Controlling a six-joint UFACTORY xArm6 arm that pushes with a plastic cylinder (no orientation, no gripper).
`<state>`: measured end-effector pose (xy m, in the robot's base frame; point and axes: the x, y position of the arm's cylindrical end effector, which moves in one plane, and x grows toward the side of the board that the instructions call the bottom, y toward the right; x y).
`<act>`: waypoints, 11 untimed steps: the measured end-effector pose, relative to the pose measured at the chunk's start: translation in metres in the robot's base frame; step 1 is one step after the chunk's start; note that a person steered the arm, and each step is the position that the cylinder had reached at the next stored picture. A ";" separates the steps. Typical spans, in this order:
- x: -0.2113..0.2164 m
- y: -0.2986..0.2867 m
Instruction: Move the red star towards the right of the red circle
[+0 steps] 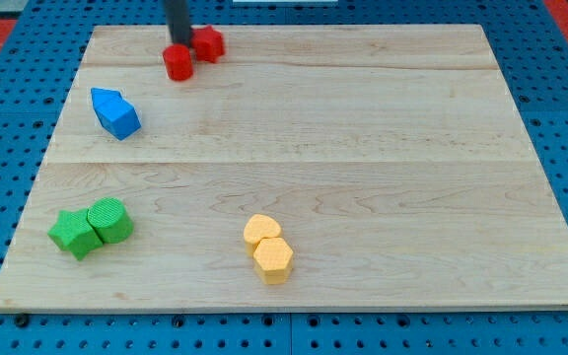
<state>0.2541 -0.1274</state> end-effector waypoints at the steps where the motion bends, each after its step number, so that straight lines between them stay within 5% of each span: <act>1: 0.006 -0.016; 3: -0.016 -0.035; 4: -0.027 0.022; 5: 0.010 0.106; 6: -0.014 0.116; 7: 0.015 0.165; 8: 0.089 0.149; 11: 0.019 0.156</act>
